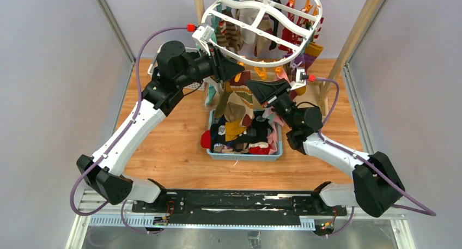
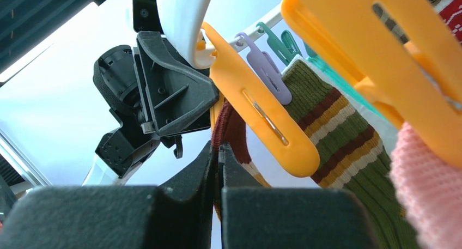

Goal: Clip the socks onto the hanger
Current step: Clamp the sock onto the hanger.

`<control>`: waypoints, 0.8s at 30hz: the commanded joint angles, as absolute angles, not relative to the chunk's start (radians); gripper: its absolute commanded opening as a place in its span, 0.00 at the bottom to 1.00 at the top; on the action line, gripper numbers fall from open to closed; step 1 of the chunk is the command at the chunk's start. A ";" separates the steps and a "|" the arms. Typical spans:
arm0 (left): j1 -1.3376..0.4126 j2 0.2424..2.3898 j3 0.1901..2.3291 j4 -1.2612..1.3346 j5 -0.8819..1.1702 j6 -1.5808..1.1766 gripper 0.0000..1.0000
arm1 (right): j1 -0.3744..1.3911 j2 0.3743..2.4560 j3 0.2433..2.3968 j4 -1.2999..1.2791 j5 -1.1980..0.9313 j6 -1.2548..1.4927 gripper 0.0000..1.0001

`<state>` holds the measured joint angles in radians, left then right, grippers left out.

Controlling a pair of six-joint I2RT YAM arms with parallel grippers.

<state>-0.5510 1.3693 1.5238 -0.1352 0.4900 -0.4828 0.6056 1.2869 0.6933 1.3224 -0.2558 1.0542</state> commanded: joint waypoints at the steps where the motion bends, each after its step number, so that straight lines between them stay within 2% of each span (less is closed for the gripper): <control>1: -0.545 1.346 1.515 -0.120 0.493 -0.479 0.18 | 0.591 1.288 0.683 1.376 -0.241 1.056 0.00; 4: -0.545 1.344 1.519 -0.126 0.481 -0.484 0.42 | 0.592 1.289 0.683 1.374 -0.244 1.051 0.00; 6: -0.545 1.344 1.520 -0.130 0.477 -0.483 0.54 | 0.591 1.287 0.684 1.371 -0.247 1.048 0.00; 13: -0.538 1.333 1.518 -0.136 0.465 -0.492 0.62 | 0.596 1.270 0.687 1.327 -0.250 1.012 0.01; 19: -0.531 1.307 1.495 -0.159 0.447 -0.478 0.62 | 0.614 1.192 0.678 1.151 -0.225 0.885 0.36; 22: -0.520 1.292 1.493 -0.185 0.448 -0.459 0.60 | 0.615 1.120 0.645 1.036 -0.192 0.815 0.60; 24: -0.513 1.284 1.496 -0.199 0.450 -0.444 0.58 | 0.614 1.060 0.621 0.954 -0.174 0.767 0.67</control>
